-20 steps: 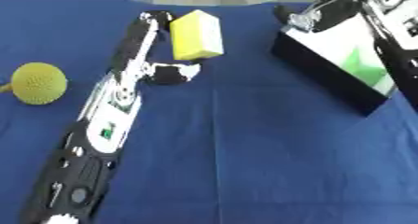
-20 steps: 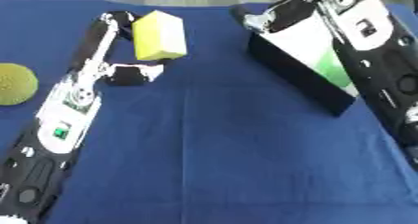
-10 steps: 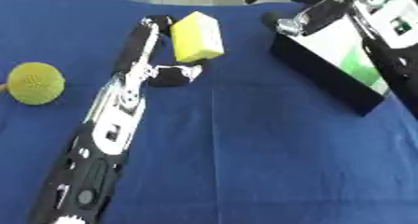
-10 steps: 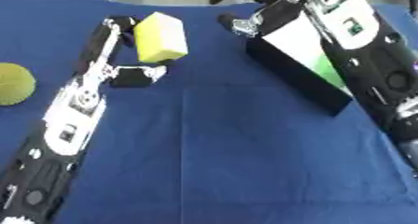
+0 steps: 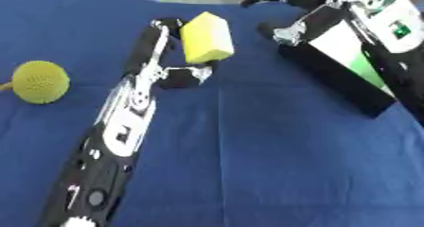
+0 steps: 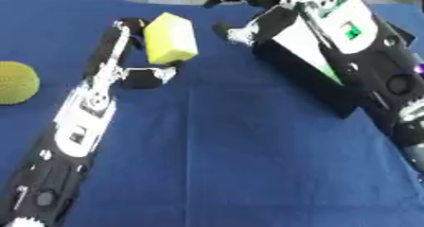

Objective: Pick up the objects with one hand, pass them to the other hand, and then place them into the box on the other side of the table.

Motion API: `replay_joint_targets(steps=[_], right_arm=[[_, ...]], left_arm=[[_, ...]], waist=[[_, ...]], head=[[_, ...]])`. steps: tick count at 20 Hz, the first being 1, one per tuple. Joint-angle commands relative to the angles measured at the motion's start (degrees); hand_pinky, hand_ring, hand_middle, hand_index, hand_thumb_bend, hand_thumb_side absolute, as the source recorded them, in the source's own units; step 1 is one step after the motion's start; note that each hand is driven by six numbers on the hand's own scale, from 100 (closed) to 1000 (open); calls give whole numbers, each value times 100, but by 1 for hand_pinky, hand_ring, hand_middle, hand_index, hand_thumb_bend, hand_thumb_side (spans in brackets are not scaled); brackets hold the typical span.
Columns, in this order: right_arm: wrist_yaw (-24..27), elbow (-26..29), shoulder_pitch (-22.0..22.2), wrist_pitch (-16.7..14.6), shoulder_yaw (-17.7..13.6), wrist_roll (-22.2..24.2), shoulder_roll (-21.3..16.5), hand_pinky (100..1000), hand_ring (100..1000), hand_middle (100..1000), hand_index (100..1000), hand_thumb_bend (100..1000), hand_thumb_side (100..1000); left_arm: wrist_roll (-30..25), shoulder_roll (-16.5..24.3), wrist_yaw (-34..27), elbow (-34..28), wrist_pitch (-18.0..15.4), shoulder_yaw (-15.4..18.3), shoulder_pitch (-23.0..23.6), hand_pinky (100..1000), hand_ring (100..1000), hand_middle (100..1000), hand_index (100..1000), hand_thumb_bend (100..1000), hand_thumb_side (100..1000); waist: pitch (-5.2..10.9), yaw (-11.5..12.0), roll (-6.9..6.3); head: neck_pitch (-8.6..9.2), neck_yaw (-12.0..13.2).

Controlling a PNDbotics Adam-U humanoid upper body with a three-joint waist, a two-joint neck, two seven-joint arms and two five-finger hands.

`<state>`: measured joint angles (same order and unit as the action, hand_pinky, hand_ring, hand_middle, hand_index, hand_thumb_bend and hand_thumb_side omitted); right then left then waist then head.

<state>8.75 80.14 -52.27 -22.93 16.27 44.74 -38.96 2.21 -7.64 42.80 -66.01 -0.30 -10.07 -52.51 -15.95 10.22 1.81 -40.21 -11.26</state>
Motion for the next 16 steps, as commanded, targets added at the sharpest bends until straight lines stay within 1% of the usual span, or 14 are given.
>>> replay_joint_targets(steps=[1, 5, 6, 7, 8, 10, 13, 16], right_arm=[[-46, 120, -136, -861, 9, 723, -128, 924, 1000, 944, 929, 143, 272], [-97, 56, -210, -1034, 98, 723, -145, 925, 1000, 938, 927, 158, 278], [-117, 42, -225, -1084, 124, 723, -143, 924, 1000, 936, 927, 144, 282], [-141, 26, -236, -1133, 137, 723, -136, 923, 1000, 933, 927, 172, 273], [-171, 6, -245, -1182, 140, 723, -128, 923, 1000, 932, 927, 182, 267], [-238, -36, -257, -1276, 114, 723, -112, 922, 1000, 931, 929, 197, 260], [-340, -129, -261, -1366, 26, 723, -94, 921, 1000, 927, 939, 223, 289], [-439, -202, -267, -1415, -56, 723, -75, 921, 1000, 924, 939, 227, 311]], left_arm=[[-4, -36, -1, -82, 50, 13, -162, 610, 659, 514, 516, 218, 185], [7, -107, 74, -56, 111, -4, -190, 608, 657, 512, 514, 222, 180], [12, -129, 100, -45, 129, -9, -197, 608, 658, 512, 514, 222, 180], [15, -149, 126, -29, 146, -11, -205, 608, 657, 512, 514, 225, 178], [18, -168, 157, -9, 164, -10, -213, 607, 657, 512, 514, 225, 178], [26, -204, 206, 33, 200, -1, -218, 606, 656, 512, 513, 227, 178], [77, -246, 242, 45, 273, 9, -209, 603, 654, 509, 512, 228, 176], [123, -267, 231, 0, 335, -14, -200, 602, 653, 509, 512, 228, 175]], waist=[[39, -27, 77], [39, -32, 82], [39, -31, 86], [41, -28, 88], [42, -25, 91], [48, -20, 99], [56, -11, 113], [56, -8, 116]], head=[[-25, -7], [-29, -66], [-37, -78], [-50, -94], [-62, -108], [-80, -138], [-86, -164], [-78, -135]])
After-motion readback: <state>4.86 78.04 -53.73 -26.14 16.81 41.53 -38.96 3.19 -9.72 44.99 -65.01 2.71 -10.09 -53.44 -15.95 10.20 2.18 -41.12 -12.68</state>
